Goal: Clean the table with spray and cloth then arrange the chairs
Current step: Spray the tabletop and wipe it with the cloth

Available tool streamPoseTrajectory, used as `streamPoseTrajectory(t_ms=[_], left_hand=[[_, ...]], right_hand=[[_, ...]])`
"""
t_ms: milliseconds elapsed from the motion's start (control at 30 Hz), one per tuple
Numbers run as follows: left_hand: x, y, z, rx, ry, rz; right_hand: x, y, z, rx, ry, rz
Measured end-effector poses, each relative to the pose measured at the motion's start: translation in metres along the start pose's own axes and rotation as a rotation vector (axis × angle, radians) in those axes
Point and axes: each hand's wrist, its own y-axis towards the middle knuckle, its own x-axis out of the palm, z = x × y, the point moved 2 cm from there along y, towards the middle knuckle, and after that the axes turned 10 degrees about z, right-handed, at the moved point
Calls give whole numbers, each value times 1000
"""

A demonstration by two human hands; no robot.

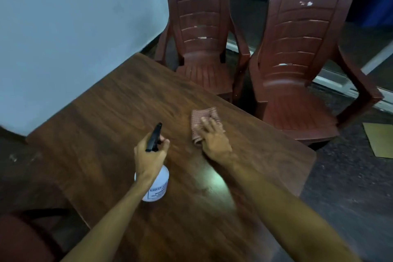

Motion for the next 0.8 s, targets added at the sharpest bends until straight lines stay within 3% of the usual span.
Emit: streamPoseTrajectory(t_ms=[200,267,367,433,533,633,700,733,800], left_hand=[[-22,-66,3,-104,-31,75],[-36,-79,-1,-122,-19,105],[-63,-104,-4,-148,15,169],[-78,-114,-8,-177,16,199],[-103,-129,-18,-215,20,243],[-116,-147,-28,-208,-2,254],[-121,-162,-36,-217,-24,259],[-121,-166,-36,-220,-40,264],[-123,-181,-38,-220,-46,273]], right_hand=[[11,-50,27,181,-39,102],[33,-71,-13,-5,-59,95],[79,-120,-80,-445,-32,-43],[79,-138,-96,-594,-17,-134],[54,-138,-58,-382,34,-68],[17,-129,31,-94,-17,88],[2,-134,66,45,-49,67],[-1,-137,65,88,-68,29],[11,-162,26,-9,-83,47]])
